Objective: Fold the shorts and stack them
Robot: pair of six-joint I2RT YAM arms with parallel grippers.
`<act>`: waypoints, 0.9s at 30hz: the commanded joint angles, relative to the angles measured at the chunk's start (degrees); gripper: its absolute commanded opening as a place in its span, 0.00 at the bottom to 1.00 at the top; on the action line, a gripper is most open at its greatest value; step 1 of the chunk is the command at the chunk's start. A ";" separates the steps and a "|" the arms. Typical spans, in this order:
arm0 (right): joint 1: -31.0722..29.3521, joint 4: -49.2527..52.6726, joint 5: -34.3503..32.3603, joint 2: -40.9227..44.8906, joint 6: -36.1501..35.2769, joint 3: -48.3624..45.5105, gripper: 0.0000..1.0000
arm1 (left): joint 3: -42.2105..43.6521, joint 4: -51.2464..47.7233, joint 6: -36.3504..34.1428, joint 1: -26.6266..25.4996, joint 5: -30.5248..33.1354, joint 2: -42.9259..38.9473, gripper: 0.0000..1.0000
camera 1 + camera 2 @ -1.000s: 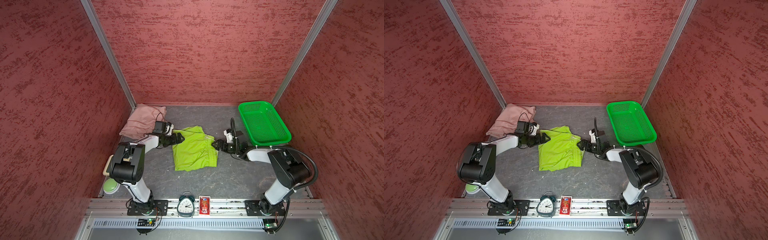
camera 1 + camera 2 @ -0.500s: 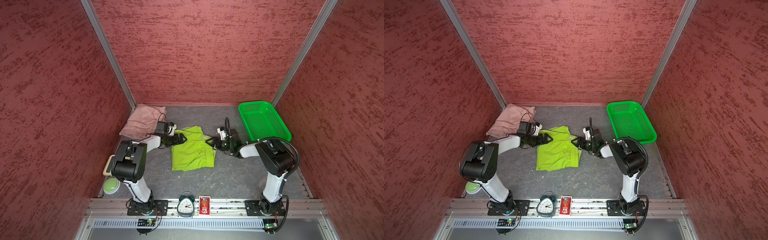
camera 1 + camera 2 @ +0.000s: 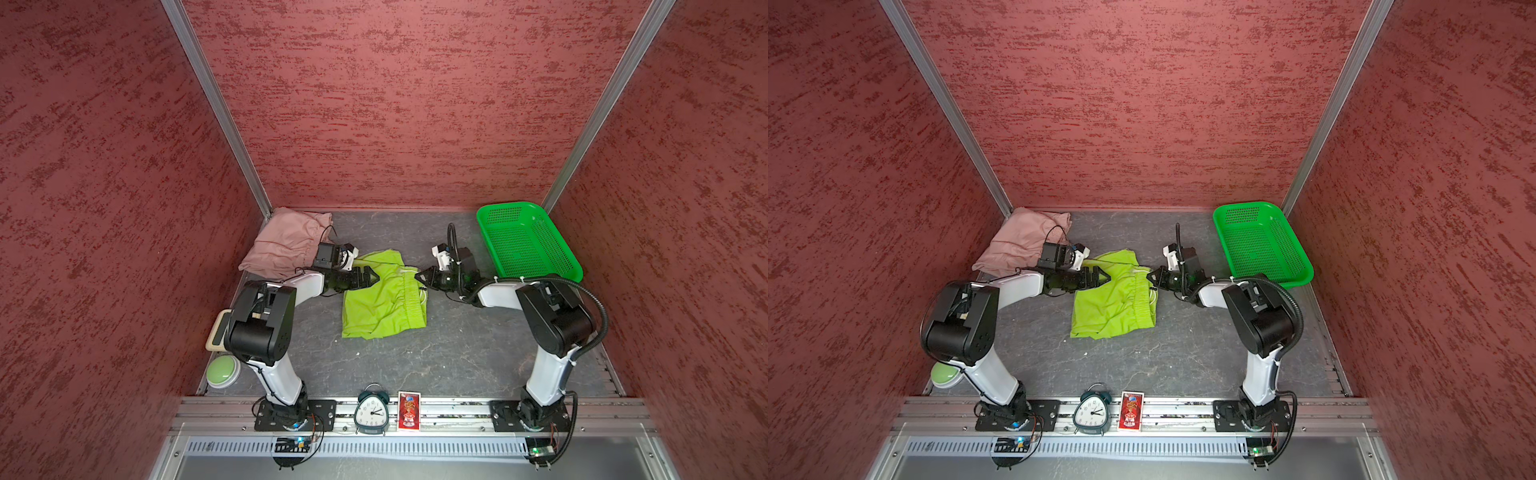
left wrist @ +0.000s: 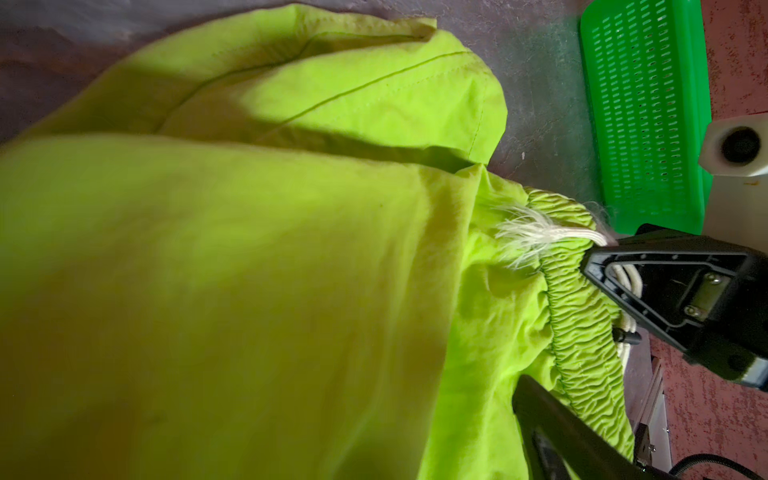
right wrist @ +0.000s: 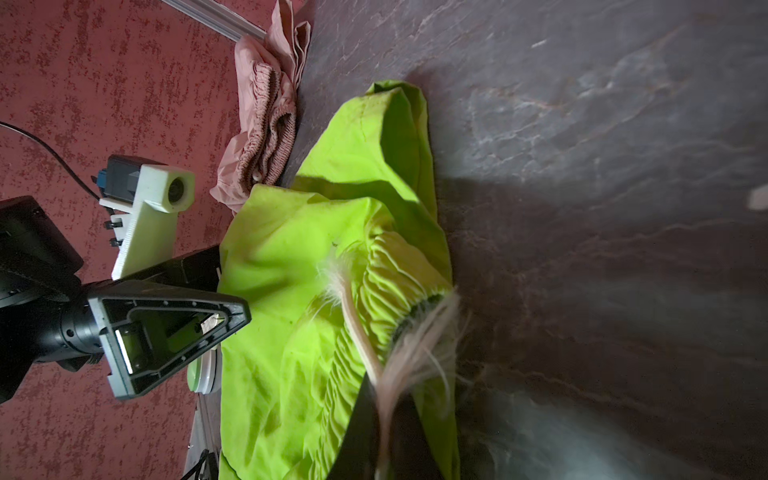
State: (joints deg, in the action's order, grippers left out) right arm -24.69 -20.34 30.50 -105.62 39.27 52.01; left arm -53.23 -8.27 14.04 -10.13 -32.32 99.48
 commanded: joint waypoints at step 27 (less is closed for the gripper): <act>-7.57 27.35 -0.53 6.45 -8.41 24.91 0.00 | 2.62 -12.05 1.26 14.06 4.60 -18.19 0.99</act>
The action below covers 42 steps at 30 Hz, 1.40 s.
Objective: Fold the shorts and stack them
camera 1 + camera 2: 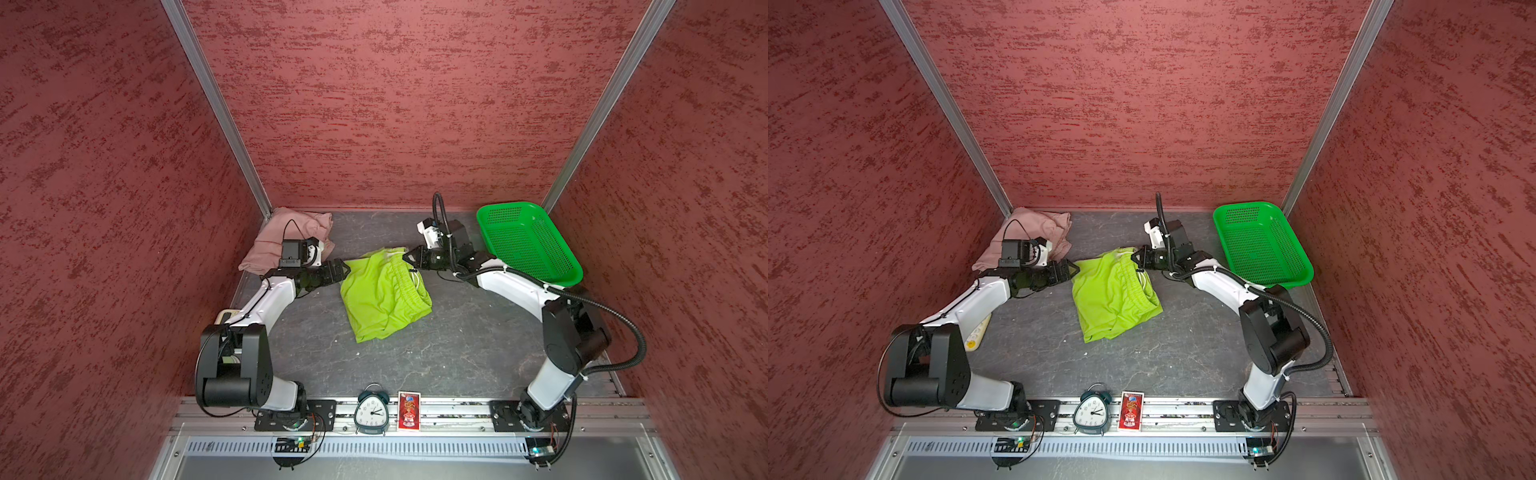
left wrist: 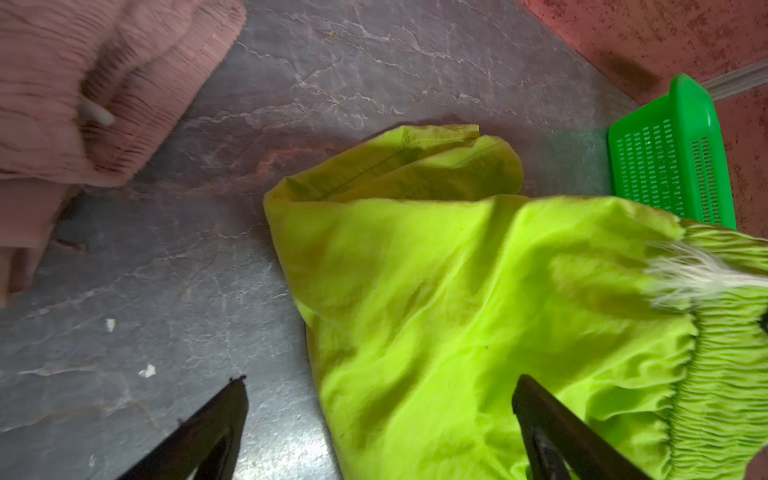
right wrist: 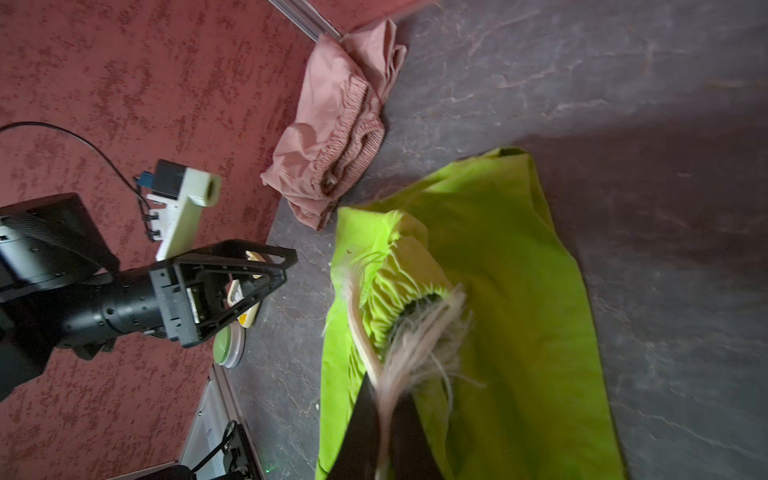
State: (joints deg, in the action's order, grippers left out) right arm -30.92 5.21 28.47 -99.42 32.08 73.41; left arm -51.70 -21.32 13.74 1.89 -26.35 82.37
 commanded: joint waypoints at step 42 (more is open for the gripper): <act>2.89 19.86 -2.17 -10.46 -23.54 3.45 0.99 | 15.76 1.08 12.76 0.69 -3.31 -11.25 0.99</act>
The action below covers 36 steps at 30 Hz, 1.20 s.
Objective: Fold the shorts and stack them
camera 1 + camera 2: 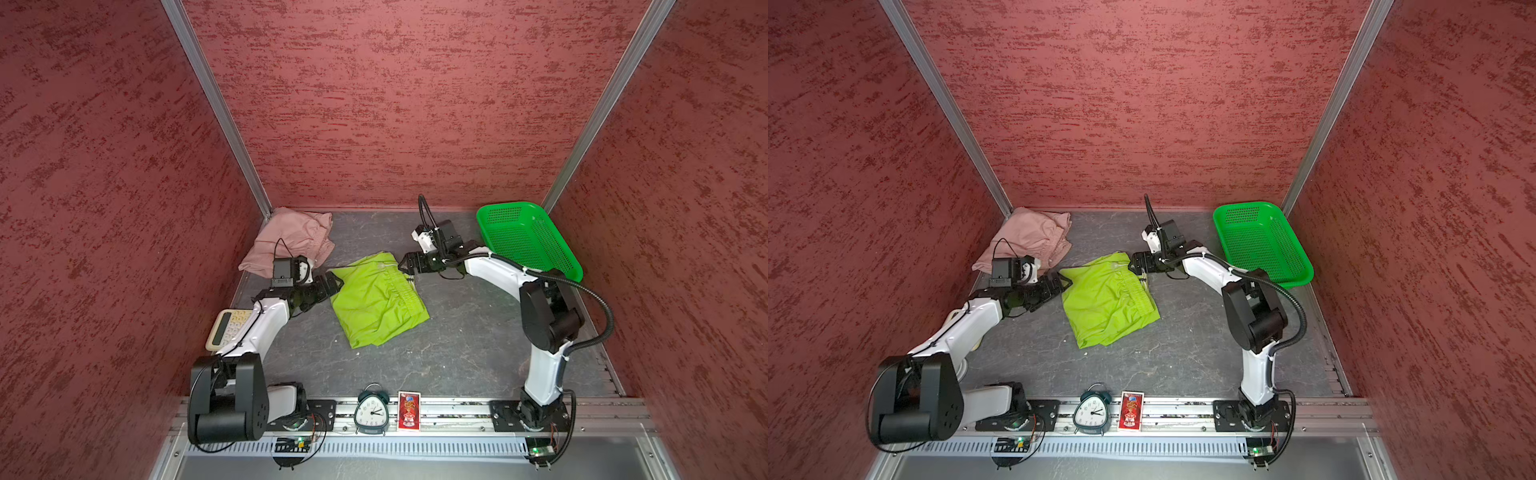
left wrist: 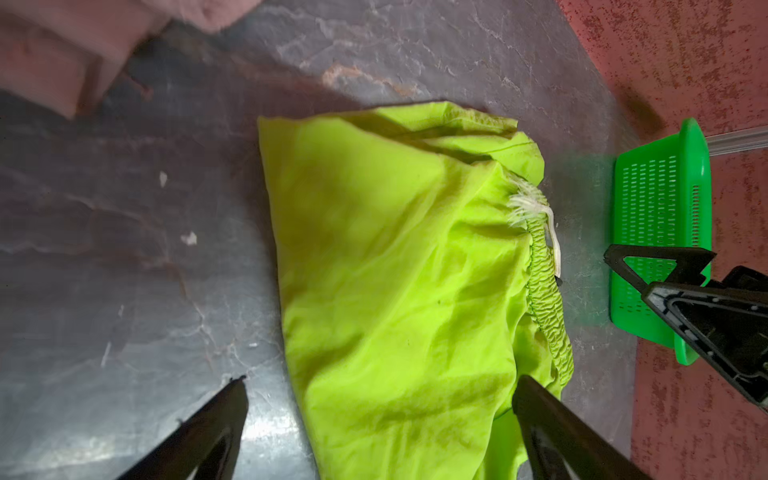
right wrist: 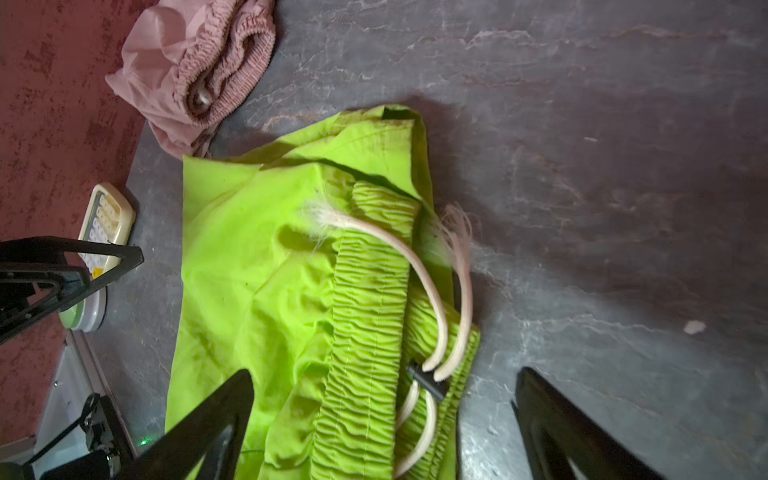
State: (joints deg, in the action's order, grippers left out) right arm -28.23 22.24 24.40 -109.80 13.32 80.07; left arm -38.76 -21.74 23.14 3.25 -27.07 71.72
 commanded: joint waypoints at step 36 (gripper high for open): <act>2.74 -21.11 16.64 -4.92 4.34 -14.19 0.99 | -7.83 -10.87 3.52 -2.81 9.51 2.12 0.99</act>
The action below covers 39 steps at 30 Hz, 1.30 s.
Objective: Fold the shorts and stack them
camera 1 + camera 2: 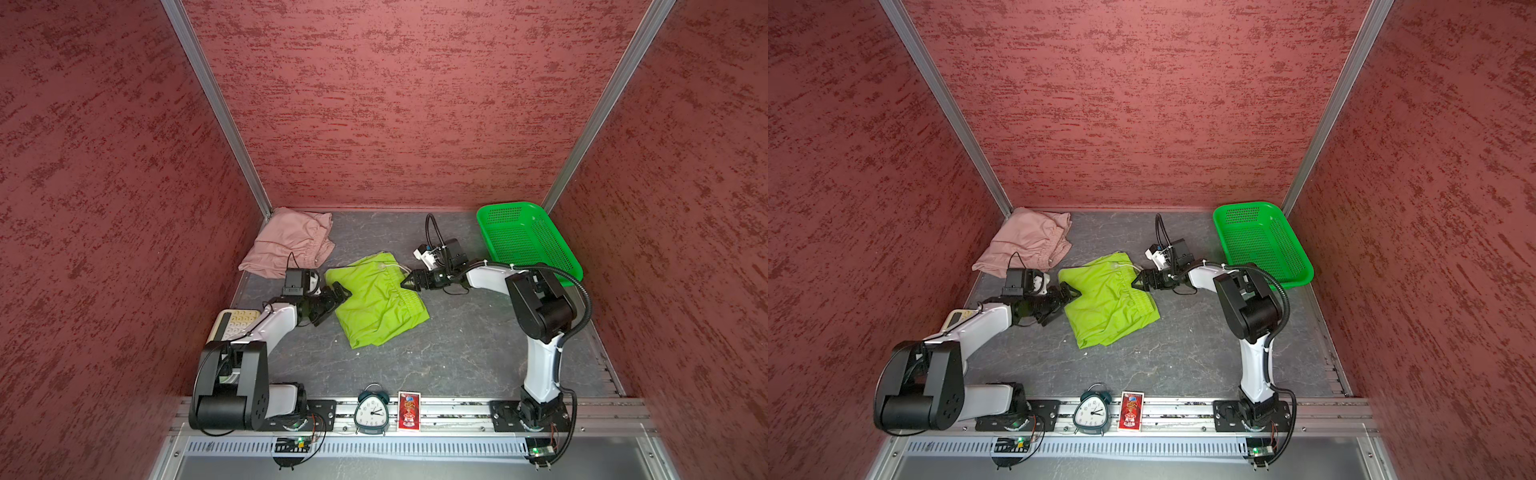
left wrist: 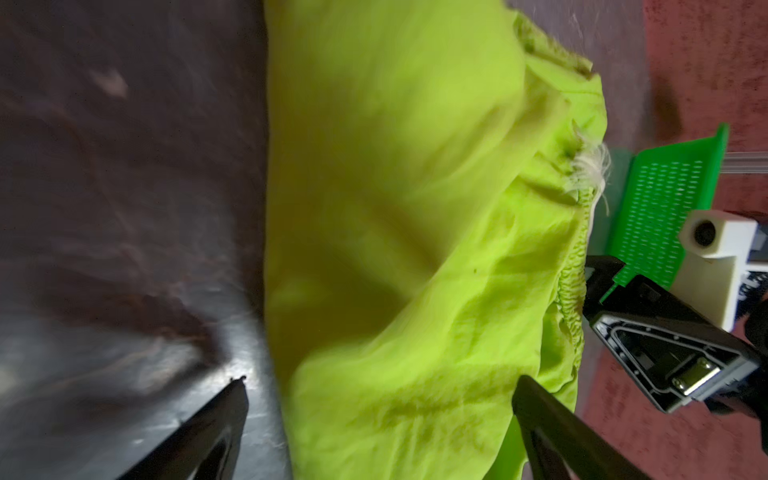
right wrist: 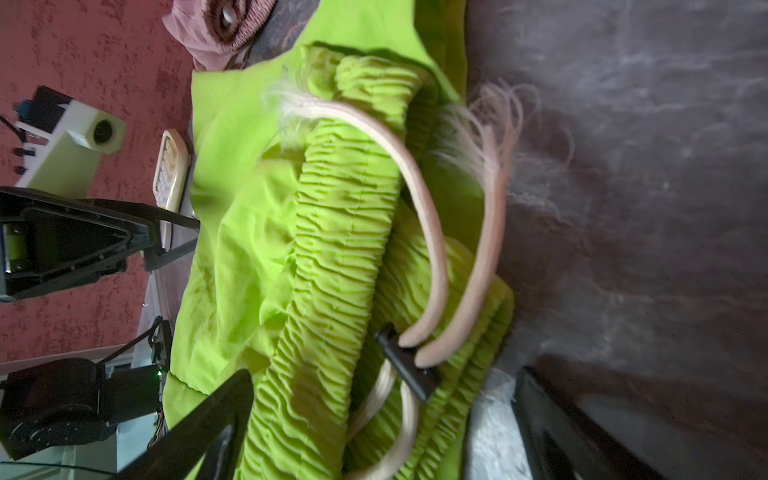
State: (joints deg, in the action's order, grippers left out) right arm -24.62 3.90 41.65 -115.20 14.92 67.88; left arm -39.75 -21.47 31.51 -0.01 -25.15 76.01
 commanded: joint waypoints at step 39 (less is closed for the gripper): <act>-5.65 -10.77 -11.33 5.86 13.34 -12.97 0.19 | -44.18 -9.37 -14.86 8.36 5.55 43.87 0.99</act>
State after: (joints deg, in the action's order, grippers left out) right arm -30.59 -8.91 32.08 -111.61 27.68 56.25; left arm -87.22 -31.27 13.58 8.73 -11.49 120.36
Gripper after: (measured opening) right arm 0.209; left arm 0.994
